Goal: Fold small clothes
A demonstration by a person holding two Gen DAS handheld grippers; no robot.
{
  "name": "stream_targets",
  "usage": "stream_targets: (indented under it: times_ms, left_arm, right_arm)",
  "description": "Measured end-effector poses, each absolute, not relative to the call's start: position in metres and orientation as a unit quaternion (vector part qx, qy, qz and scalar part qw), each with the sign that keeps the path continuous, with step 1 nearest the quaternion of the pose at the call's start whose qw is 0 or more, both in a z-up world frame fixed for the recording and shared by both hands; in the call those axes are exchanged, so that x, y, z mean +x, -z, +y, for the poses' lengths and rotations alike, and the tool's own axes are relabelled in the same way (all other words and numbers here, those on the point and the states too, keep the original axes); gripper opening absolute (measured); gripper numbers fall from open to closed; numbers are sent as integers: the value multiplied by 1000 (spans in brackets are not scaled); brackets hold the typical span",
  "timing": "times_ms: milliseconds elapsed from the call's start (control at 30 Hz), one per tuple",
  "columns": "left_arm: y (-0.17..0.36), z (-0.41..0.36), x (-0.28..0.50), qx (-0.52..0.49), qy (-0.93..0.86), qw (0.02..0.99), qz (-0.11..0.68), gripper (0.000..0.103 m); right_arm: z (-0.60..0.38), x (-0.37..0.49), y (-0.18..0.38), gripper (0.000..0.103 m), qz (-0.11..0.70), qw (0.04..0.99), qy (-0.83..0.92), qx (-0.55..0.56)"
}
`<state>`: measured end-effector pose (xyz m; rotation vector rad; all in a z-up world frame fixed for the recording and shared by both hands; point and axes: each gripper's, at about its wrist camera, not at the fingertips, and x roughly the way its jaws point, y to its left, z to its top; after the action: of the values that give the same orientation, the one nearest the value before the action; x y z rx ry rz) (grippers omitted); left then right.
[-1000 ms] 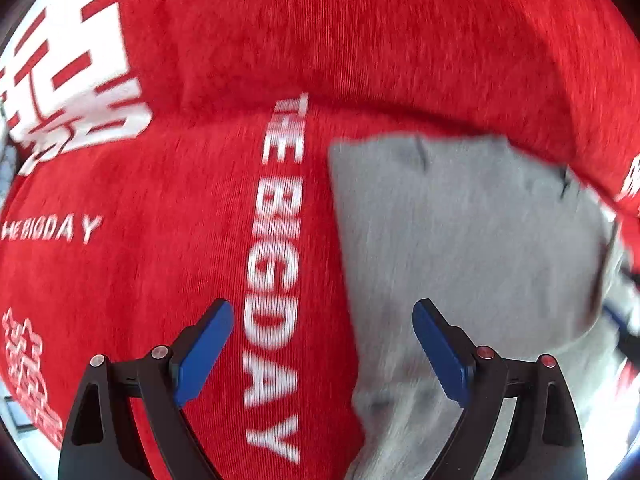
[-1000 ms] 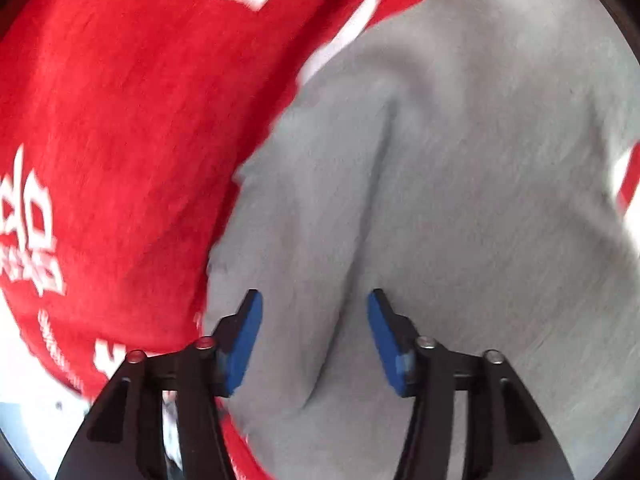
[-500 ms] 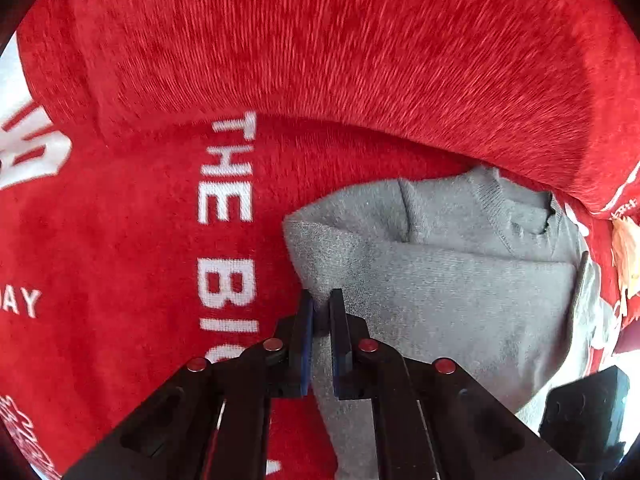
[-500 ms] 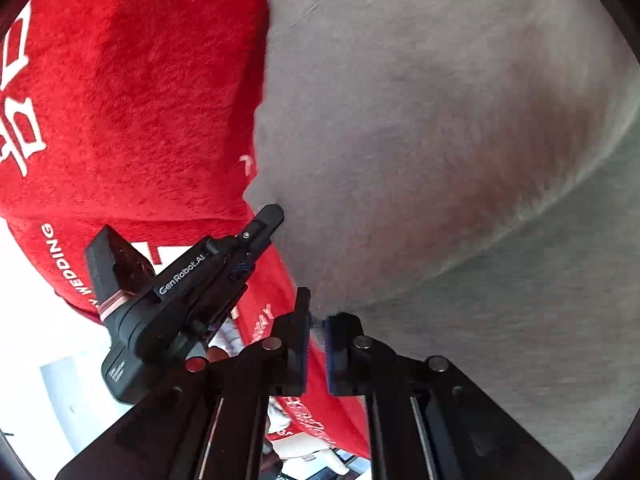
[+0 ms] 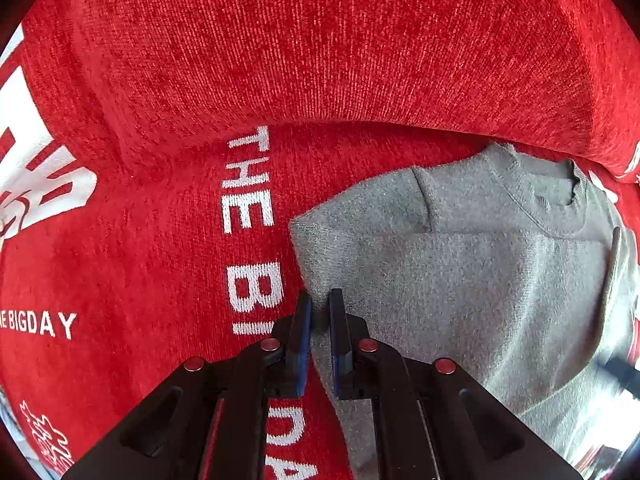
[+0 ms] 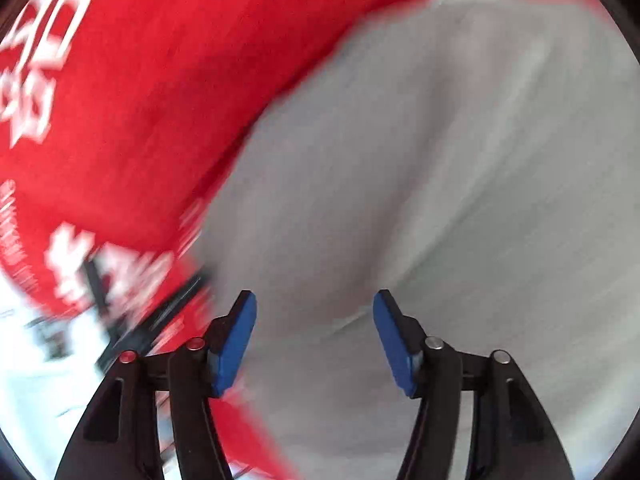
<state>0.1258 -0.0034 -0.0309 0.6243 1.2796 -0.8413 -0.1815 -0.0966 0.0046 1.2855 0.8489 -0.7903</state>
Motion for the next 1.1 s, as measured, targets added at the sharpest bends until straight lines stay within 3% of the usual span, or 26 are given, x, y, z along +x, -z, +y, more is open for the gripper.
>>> stream_targets:
  times_ms: [100,200,233,267,300,400,467,567,633,700,733,967,1000,1033,1067,1100]
  left_arm:
    - [28,-7,111,286,366,685,561,8]
    - [25,-14,93,300,360,689,552,8]
    - [24,-15,88,301,358,691,551,8]
    - [25,-22,90,300,356,691,552,8]
    - [24,-24,86,297,354,692,554,8]
    - [23,-25,94,294,352,693,556,8]
    - [24,-21,98,295,354,695,552,8]
    - [24,-21,91,305,351,700,542,8]
    - [20,-22,85,305,344,703,543,9]
    - [13,-21,84,301,338,706,545,9]
    - [7,-21,83,299,335,708,544,9]
    - [-27,-24,46,293,349,717,527,9]
    - [-30,-22,49,297,350,712,530,9]
    - [-28,-21,47,303,351,707,534,9]
    - [-19,-22,38,315,349,698,540,9]
    - [-14,-21,35,320,347,694,544,9]
  right_arm:
    - [-144,-204,-5,77,404,605,436,530]
    - [-173,-204,18,75,435,571,457,525]
    - [-180,-193,20,68,434,572,466,516]
    - [-186,-189,14,20,429,594,461,501]
    - [-189,-190,9,13,416,615,439,506]
    - [-190,-205,-17,13,349,689,402,492]
    - [-195,-233,-15,15,342,699,400,484]
    - [-200,-255,3,22,378,640,446,499]
    - [-198,-293,7,28,339,624,445,546]
    - [-196,-309,3,66,316,610,442,578]
    - [-193,-307,1,74,310,609,438,584]
    - [-189,-254,3,77,321,594,430,599]
    - [-189,-247,3,72,327,592,434,595]
    - [-188,-248,4,58,335,590,440,588]
    - [-189,-244,11,5,337,591,438,587]
    - [-189,-247,14,8,335,592,429,594]
